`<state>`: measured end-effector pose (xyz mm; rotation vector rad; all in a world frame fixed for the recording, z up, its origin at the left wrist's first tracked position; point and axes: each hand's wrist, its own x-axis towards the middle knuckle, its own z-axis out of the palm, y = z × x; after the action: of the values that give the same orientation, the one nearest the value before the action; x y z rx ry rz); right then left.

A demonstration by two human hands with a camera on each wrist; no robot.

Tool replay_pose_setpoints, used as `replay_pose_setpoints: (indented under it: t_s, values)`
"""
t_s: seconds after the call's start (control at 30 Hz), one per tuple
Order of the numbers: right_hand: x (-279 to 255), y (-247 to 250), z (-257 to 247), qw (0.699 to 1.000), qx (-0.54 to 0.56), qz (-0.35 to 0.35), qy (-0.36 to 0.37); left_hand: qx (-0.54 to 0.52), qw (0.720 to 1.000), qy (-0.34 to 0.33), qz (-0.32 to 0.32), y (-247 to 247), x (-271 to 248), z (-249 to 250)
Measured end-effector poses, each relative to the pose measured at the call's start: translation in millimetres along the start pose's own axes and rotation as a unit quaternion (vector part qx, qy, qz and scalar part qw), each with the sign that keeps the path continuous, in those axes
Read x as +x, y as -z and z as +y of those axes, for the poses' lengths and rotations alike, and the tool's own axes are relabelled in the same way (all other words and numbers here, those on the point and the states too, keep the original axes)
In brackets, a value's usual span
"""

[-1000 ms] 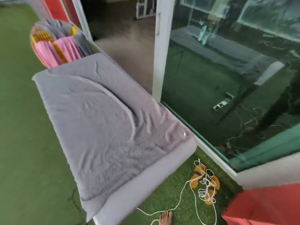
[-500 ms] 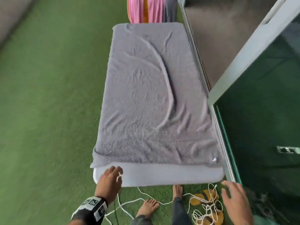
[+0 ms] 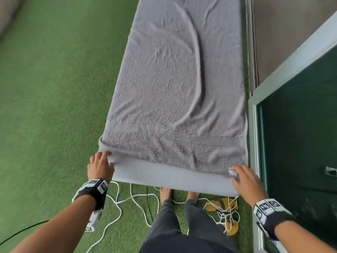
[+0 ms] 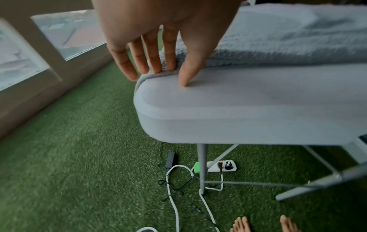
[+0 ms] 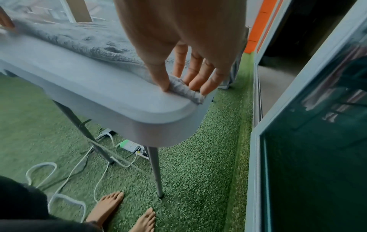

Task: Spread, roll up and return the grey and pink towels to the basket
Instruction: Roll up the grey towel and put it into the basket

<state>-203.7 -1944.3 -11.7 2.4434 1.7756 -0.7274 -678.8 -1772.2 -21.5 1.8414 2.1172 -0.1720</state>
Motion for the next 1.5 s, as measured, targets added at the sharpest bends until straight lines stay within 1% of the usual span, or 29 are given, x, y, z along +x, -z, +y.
replay_pose_setpoints:
  t_s: [0.07, 0.17, 0.27, 0.37, 0.43, 0.5, 0.57, 0.6, 0.63, 0.67, 0.73, 0.8, 0.87, 1.0, 1.03, 1.1, 1.17, 1.23, 1.3, 1.37, 1.5]
  values:
    - [-0.1, -1.4, -2.5, 1.0, -0.007, 0.004, 0.007, 0.003, 1.0, -0.022, 0.007, 3.9, 11.4, -6.6]
    - [2.2, -6.1, -5.4, 0.999, -0.038, 0.003, -0.001, -0.013, 0.994, -0.104, 0.005, 5.8, 21.9, -13.5]
    - [0.8, -11.2, -7.1, 0.997, -0.064, 0.008, -0.035, -0.017, 0.984, -0.178, 0.017, 12.1, 33.9, -19.3]
    - [-3.4, -12.9, 0.5, 0.991, -0.034, 0.043, -0.118, -0.001, 0.971, -0.236, 0.026, 17.6, 43.8, -23.3]
    - [-6.0, -11.8, 8.4, 0.981, -0.012, 0.078, -0.178, 0.006, 0.959, -0.282, 0.025, 18.4, 42.6, -25.2]
    - [-9.8, -11.3, 13.4, 0.964, 0.008, 0.096, -0.246, 0.014, 0.945, -0.327, 0.003, 13.1, 33.5, -26.6]
    - [-14.5, -13.1, 8.5, 0.948, 0.025, 0.106, -0.298, 0.0, 0.937, -0.349, -0.011, 7.4, 22.1, -29.4]
    - [-16.9, -15.3, 1.7, 0.945, 0.029, 0.116, -0.306, -0.016, 0.939, -0.342, -0.014, 7.0, 17.2, -30.8]
    - [-18.5, -19.2, -5.9, 0.946, 0.03, 0.129, -0.296, -0.035, 0.943, -0.332, -0.01, 5.6, 15.6, -33.0]
    - [-20.2, -23.1, -15.0, 0.952, 0.025, 0.141, -0.271, -0.047, 0.948, -0.314, -0.011, 7.0, 14.2, -33.2]
    - [-24.1, -34.2, -31.4, 0.968, 0.013, 0.153, -0.2, -0.053, 0.957, -0.284, -0.009, 9.6, 15.5, -32.8]
    - [-26.9, -43.2, -37.7, 0.975, 0.02, 0.161, -0.152, -0.043, 0.96, -0.278, -0.015, 8.4, 18.9, -33.2]
    - [-26.9, -44.5, -36.2, 0.973, 0.047, 0.169, -0.153, -0.019, 0.96, -0.278, -0.024, 6.0, 21.7, -36.2]
    - [-24.1, -32.5, -28.1, 0.956, 0.11, 0.206, -0.179, 0.032, 0.971, -0.238, -0.003, 9.7, 15.9, -38.2]
    - [-24.3, -26.4, -26.9, 0.95, 0.126, 0.214, -0.187, 0.024, 0.972, -0.235, 0.006, 11.9, 14.1, -35.2]
    - [-28.2, -17.3, -22.5, 0.943, 0.151, 0.221, -0.196, -0.025, 0.973, -0.228, 0.008, 17.7, 10.1, -27.3]
    - [-34.1, -12.1, -13.9, 0.936, 0.173, 0.228, -0.207, -0.075, 0.966, -0.246, 0.018, 22.2, 7.8, -21.8]
    - [-39.7, -11.0, -11.4, 0.93, 0.183, 0.238, -0.213, -0.11, 0.953, -0.277, 0.047, 29.7, 6.9, -18.5]
    - [-44.3, -11.5, -15.2, 0.929, 0.184, 0.253, -0.198, -0.125, 0.942, -0.303, 0.069, 40.7, 7.8, -16.8]
    - [-48.0, -13.8, -20.7, 0.933, 0.177, 0.261, -0.175, -0.096, 0.938, -0.325, 0.08, 49.6, 12.1, -22.7]
    - [-52.7, -19.4, -26.1, 0.942, 0.144, 0.273, -0.135, 0.019, 0.937, -0.337, 0.086, 58.5, 18.6, -47.5]
